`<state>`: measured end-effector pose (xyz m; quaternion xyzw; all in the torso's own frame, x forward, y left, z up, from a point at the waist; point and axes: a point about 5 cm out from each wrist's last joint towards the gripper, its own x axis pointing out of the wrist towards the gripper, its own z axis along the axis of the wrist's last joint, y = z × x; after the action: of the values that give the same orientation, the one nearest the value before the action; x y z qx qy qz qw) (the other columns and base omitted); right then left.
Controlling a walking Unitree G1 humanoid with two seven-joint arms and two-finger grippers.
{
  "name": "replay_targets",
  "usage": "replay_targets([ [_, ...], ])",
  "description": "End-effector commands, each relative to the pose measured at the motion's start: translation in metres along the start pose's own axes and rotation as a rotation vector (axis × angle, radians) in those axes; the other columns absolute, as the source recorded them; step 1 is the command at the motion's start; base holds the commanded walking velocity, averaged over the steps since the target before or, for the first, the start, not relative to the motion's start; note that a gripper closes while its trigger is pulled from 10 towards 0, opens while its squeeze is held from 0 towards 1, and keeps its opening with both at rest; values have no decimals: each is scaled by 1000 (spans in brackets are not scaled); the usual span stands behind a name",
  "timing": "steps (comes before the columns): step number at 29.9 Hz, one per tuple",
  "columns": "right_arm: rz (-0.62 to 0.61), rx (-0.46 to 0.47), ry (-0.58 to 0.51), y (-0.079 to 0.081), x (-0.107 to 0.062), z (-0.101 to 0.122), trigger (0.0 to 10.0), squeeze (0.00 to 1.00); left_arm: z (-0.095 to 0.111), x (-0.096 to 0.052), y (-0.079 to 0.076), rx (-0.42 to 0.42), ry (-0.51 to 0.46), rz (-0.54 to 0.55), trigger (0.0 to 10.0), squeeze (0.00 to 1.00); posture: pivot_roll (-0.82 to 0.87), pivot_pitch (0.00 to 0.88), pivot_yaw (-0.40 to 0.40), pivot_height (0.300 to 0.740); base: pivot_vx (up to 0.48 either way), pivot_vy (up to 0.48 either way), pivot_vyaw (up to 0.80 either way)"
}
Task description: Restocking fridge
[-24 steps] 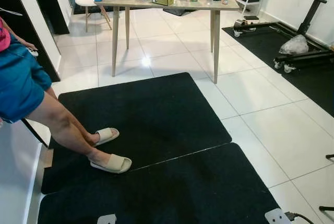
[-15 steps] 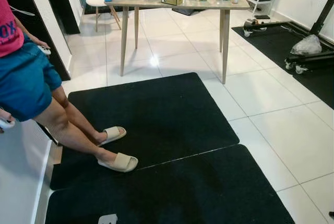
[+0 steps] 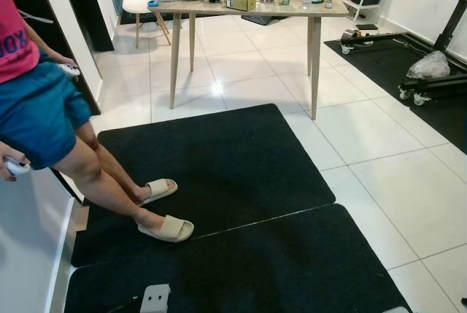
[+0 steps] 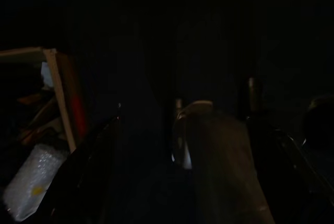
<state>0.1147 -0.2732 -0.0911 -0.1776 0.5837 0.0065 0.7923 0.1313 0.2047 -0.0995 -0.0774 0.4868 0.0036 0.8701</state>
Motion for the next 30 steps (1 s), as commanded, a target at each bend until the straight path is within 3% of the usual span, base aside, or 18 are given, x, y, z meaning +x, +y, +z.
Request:
replay_targets([
  [1,2,0,-5,1,0,2,10000,0,0,-2,8,-10,-1,23,10000,0,-62,0,-45,740,0,0,0],
  [9,2,-9,20,1,0,-4,10000,0,-14,-4,5,7,50,25,10000,0,-66,0,-52,740,0,0,0],
  [16,22,-14,34,8,0,-11,10000,0,-21,-7,9,-24,68,56,10000,0,-70,0,-38,740,0,0,0],
  [20,23,4,29,10,0,-10,10000,0,-20,-7,10,-40,60,60,10000,0,-73,0,-28,740,0,0,0],
  [26,49,12,22,23,1,-6,10000,0,-1,-5,20,22,24,64,10000,0,-26,0,-34,740,0,0,0],
  [30,61,2,15,26,2,-3,10000,0,-1,-6,21,28,27,73,10000,0,-27,0,-46,740,0,0,0],
])
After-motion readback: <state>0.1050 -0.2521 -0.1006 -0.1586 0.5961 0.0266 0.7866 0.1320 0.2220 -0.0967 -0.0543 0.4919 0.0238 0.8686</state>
